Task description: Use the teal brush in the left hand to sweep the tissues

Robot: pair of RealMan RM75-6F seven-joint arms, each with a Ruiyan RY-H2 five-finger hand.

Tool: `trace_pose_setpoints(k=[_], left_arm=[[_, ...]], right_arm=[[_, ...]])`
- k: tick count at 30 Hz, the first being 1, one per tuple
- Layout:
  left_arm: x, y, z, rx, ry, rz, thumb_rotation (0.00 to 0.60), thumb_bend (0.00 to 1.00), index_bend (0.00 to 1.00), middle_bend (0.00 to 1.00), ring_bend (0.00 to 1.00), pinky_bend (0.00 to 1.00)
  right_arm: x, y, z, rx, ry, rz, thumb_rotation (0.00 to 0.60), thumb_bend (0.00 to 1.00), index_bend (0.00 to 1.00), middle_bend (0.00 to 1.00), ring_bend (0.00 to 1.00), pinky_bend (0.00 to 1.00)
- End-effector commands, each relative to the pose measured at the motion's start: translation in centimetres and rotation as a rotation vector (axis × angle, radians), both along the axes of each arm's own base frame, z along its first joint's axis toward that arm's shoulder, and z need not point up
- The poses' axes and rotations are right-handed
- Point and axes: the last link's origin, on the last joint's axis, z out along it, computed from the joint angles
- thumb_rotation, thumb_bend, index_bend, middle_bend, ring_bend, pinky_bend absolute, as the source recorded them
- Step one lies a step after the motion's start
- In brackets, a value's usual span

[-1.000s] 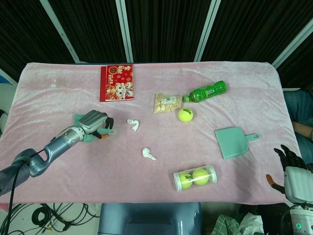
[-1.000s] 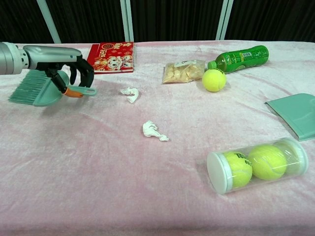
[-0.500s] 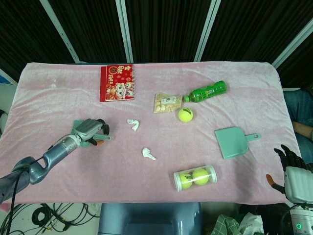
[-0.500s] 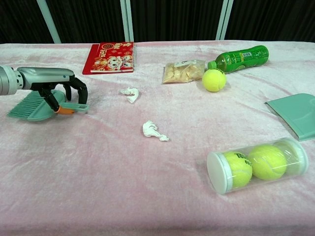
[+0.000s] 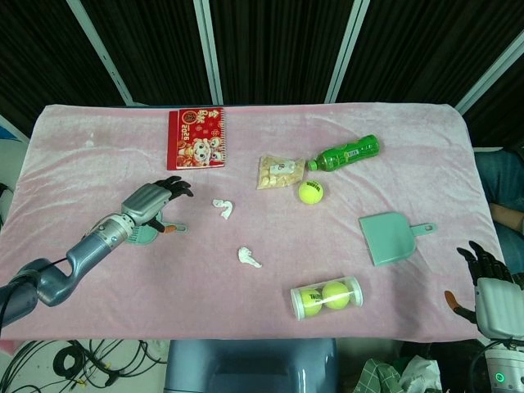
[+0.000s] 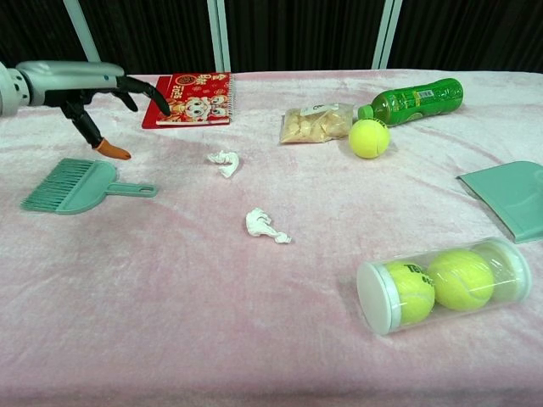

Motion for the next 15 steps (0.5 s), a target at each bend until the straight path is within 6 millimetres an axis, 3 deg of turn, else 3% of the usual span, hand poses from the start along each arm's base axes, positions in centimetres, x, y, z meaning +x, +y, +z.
trace_pose_setpoints(k=[1, 3, 9, 13, 15], left_arm=[[0.4, -1.6, 4.2, 0.116, 0.002, -0.024, 0.6, 0.21, 0.24, 0.14, 0.04, 0.17], [0.0, -3.3, 5.3, 0.156, 0.034, -0.039, 0.6, 0.21, 0.24, 0.14, 0.05, 0.17], [-4.2, -11.6, 9.4, 0.356, 0.115, 0.033, 0.6, 0.21, 0.24, 0.18, 0.05, 0.22], [-7.1, -16.9, 10.4, 0.433, 0.126, 0.147, 0.6, 0.21, 0.24, 0.18, 0.04, 0.21], [-8.3, -18.9, 10.5, 0.442, 0.108, 0.196, 0.6, 0.21, 0.24, 0.17, 0.03, 0.14]], right_arm=[[-0.1, 0.0, 0.0, 0.0, -0.001, -0.003, 0.6, 0.17, 0.2, 0.09, 0.14, 0.18], [0.0, 0.0, 0.0, -0.001, -0.005, -0.006, 0.6, 0.17, 0.2, 0.09, 0.14, 0.18], [0.1, -0.2, 0.2, -0.006, 0.014, 0.01, 0.6, 0.17, 0.2, 0.09, 0.14, 0.18], [0.1, -0.2, 0.1, -0.004, 0.029, 0.027, 0.6, 0.17, 0.2, 0.09, 0.14, 0.18], [0.2, -0.2, 0.1, -0.004, 0.036, 0.036, 0.6, 0.17, 0.2, 0.09, 0.14, 0.18]])
